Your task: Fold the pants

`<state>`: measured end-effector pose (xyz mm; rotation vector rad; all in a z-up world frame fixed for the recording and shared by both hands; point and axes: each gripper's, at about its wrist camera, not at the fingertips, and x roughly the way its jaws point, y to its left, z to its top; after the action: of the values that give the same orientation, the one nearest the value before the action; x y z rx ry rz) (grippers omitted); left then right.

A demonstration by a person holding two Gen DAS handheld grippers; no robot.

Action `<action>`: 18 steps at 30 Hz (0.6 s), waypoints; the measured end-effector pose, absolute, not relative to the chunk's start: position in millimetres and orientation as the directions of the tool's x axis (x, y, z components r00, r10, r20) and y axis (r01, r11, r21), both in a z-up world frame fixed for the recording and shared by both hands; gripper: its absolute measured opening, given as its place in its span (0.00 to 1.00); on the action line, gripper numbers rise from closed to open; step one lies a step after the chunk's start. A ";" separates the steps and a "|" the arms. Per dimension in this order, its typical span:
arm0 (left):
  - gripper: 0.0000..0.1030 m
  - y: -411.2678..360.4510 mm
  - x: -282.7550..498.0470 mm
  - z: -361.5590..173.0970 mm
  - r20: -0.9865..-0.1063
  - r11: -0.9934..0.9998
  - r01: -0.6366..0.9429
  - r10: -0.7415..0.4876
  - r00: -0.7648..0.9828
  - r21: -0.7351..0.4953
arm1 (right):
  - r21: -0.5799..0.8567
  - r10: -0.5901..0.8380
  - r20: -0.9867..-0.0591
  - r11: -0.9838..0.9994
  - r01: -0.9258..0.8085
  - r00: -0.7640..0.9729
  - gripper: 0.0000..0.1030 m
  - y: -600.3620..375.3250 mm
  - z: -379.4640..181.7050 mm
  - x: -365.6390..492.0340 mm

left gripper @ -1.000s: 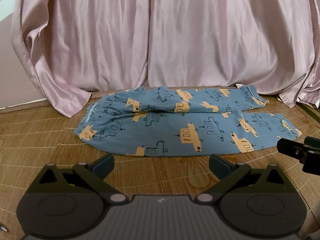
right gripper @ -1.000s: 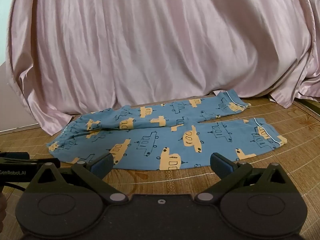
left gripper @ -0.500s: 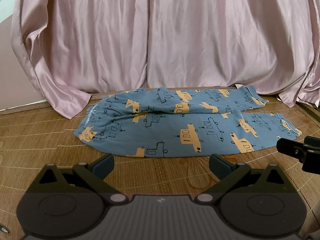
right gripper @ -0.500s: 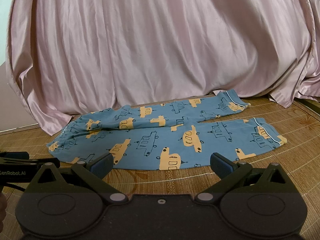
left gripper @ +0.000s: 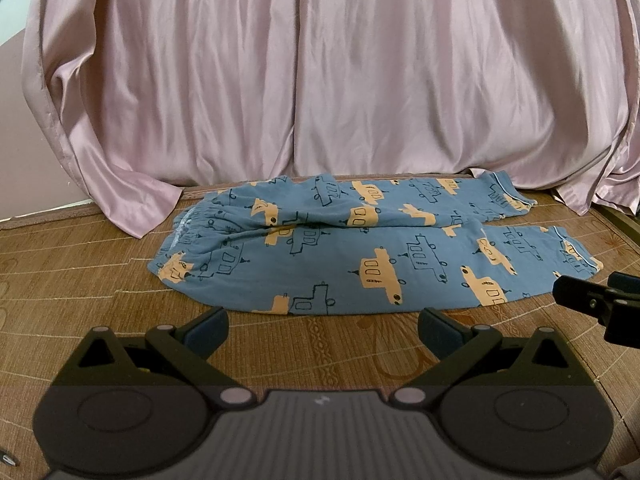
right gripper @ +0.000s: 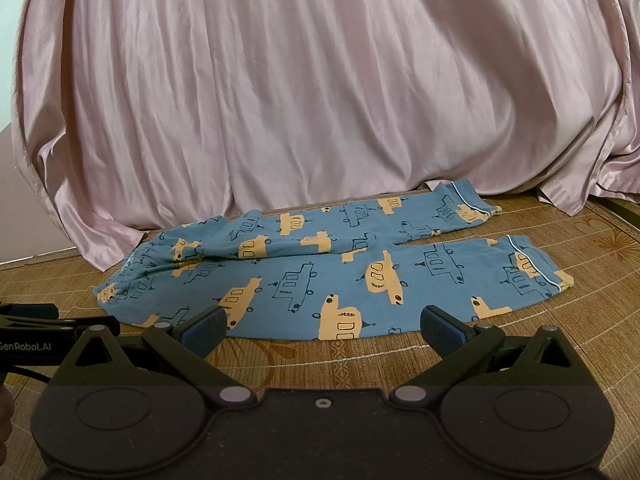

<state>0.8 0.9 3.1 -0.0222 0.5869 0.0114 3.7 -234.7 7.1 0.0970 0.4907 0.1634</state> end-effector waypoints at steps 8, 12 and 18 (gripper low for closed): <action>1.00 0.5 1.2 3.6 -0.558 1.000 -0.018 0.003 0.830 -0.020 | 0.132 0.179 -0.461 0.982 -0.132 0.869 1.00 -235.2 6.3 3.8; 1.00 0.5 1.3 3.7 -0.558 1.000 -0.019 0.004 0.830 -0.021 | 0.132 0.180 -0.461 0.982 -0.133 0.869 1.00 -235.4 6.0 3.7; 1.00 0.8 1.3 3.2 -0.563 0.999 -0.017 -0.002 0.826 -0.029 | 0.133 0.179 -0.462 0.982 -0.132 0.869 1.00 -235.6 5.6 3.5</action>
<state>1.3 0.8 3.2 -0.0332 0.5984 0.0083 3.5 -235.6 5.6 0.0982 0.4919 0.1632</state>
